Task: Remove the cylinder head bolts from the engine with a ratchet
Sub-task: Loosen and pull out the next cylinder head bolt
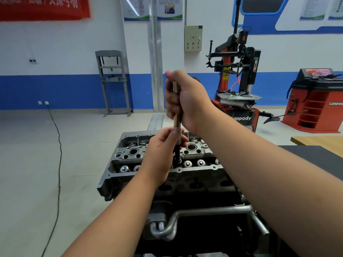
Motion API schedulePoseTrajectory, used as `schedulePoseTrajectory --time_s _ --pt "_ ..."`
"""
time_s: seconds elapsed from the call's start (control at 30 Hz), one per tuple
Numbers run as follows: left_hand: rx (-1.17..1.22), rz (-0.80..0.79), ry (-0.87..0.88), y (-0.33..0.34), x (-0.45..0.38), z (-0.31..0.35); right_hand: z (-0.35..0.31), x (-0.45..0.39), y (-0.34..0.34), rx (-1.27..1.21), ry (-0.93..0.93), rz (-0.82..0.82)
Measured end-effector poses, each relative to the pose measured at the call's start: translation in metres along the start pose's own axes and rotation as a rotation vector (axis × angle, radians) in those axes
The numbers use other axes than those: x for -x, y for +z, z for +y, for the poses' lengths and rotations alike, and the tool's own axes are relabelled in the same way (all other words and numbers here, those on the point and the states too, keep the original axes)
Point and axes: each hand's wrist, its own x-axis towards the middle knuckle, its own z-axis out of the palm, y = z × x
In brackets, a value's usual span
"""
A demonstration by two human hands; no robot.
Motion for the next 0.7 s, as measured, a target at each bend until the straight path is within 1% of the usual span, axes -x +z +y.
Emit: schedulePoseTrajectory --time_s 0.1,0.17,0.23,0.3,0.4,0.43,0.47,0.5,0.53,0.63,0.67,0.7 --pt "0.016 0.048 0.007 0.001 -0.002 -0.001 0.003 0.002 0.009 0.202 -0.145 0.205" --pt "0.024 0.081 0.018 0.001 -0.002 -0.002 0.005 0.003 0.015 0.239 -0.183 0.235" --pt "0.024 0.102 0.029 0.002 -0.001 -0.002 0.006 0.002 0.015 0.198 -0.172 0.232" --pt "0.020 0.084 0.028 0.002 0.000 -0.001 0.005 -0.001 0.010 0.093 -0.109 0.164" --pt "0.048 -0.021 -0.009 0.000 0.001 0.001 -0.001 -0.005 0.000 0.007 0.008 -0.104" --pt "0.049 -0.050 -0.016 -0.001 0.001 0.002 -0.002 -0.005 -0.002 0.010 0.016 -0.148" --pt "0.043 -0.061 -0.020 -0.002 0.001 0.001 -0.002 -0.005 -0.002 0.013 0.015 -0.154" --pt "0.040 -0.056 -0.023 -0.003 0.000 0.001 -0.002 -0.005 0.000 0.008 0.013 -0.123" --pt "0.046 -0.045 -0.030 -0.003 0.000 0.001 0.000 -0.003 0.003 0.022 -0.005 -0.057" --pt "0.063 -0.027 -0.044 -0.002 -0.004 0.001 0.005 -0.001 0.016 0.235 -0.107 0.233" --pt "0.060 -0.022 -0.043 -0.002 -0.005 -0.001 0.007 0.000 0.020 0.273 -0.117 0.289" --pt "0.061 -0.012 -0.040 -0.002 -0.006 -0.001 0.008 0.000 0.021 0.274 -0.116 0.307"
